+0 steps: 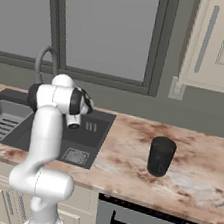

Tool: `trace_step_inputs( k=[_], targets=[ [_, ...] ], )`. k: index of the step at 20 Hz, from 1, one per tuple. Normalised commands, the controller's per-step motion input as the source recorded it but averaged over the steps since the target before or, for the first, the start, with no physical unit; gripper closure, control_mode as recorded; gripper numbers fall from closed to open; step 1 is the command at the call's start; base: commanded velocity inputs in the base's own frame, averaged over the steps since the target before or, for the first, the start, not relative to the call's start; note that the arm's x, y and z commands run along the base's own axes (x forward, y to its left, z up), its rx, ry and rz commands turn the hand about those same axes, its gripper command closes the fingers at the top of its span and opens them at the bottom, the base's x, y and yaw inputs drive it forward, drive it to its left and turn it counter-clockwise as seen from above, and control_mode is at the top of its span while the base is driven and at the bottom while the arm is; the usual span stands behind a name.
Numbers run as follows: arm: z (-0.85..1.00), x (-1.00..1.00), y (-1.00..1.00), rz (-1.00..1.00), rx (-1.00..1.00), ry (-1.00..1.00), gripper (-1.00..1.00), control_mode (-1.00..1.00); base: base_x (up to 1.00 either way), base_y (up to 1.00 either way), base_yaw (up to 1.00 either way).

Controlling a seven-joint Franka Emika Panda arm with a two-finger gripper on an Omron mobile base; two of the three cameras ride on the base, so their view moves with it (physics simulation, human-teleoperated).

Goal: Turn on the sink faucet and place the jug under the water for a few seconds to fill it up.

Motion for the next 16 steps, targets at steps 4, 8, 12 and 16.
trace_step_inputs(
  k=[4,8,12,16],
  targets=[
    [0.11,-0.29,-0.14,-0.03,0.0,-0.05,-1.0,-1.0,0.0,0.0,0.0],
    [0.36,-0.47,-0.56,-0.01,0.0,-0.15,-1.0,-1.0,0.0,0.0,0.0],
    [0.48,-0.56,-0.61,0.0,0.01,-0.15,-1.0,-1.0,0.0,0.0,0.0],
    [0.57,-0.6,-0.48,0.0,0.0,-0.13,-1.0,-1.0,0.0,0.0,0.0]
  ],
)
